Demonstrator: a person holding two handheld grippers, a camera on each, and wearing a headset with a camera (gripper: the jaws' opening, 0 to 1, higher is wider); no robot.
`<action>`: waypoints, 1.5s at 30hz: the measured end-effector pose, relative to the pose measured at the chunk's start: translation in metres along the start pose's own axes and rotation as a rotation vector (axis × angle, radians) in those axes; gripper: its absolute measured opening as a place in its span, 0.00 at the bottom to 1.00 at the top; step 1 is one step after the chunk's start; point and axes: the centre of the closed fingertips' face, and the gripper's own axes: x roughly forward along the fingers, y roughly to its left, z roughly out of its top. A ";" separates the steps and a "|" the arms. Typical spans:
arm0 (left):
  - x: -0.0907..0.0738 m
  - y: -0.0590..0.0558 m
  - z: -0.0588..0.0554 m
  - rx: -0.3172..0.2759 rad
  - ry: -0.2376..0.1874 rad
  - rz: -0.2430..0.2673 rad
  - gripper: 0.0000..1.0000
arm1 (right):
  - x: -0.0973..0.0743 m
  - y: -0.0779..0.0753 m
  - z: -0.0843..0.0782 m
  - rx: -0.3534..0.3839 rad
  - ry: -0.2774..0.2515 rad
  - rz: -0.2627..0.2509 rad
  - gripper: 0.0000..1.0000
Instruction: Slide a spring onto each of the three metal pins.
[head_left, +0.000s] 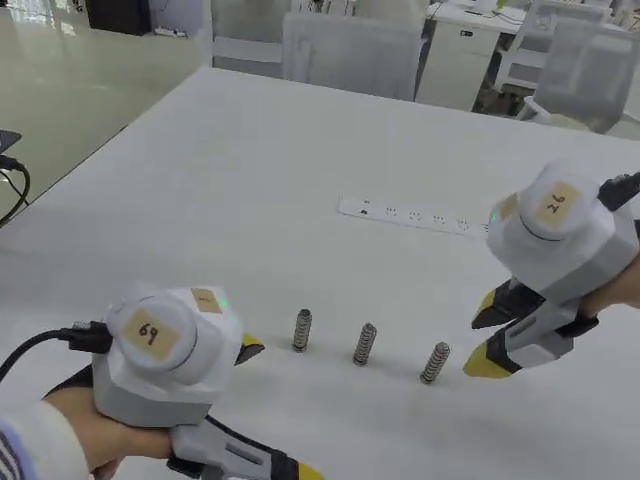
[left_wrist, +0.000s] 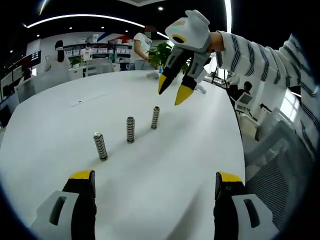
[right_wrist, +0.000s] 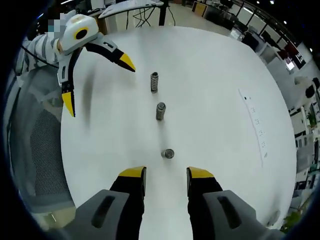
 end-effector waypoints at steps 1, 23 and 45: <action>-0.002 0.001 0.001 0.001 -0.003 0.003 0.98 | -0.002 0.000 0.001 0.015 -0.017 -0.001 0.32; -0.058 -0.002 -0.006 -0.117 -0.008 -0.002 0.98 | -0.043 0.032 -0.001 0.190 -0.284 -0.053 0.54; -0.083 -0.006 -0.006 -0.199 -0.059 0.041 0.98 | -0.060 0.059 -0.024 0.439 -0.563 -0.150 0.74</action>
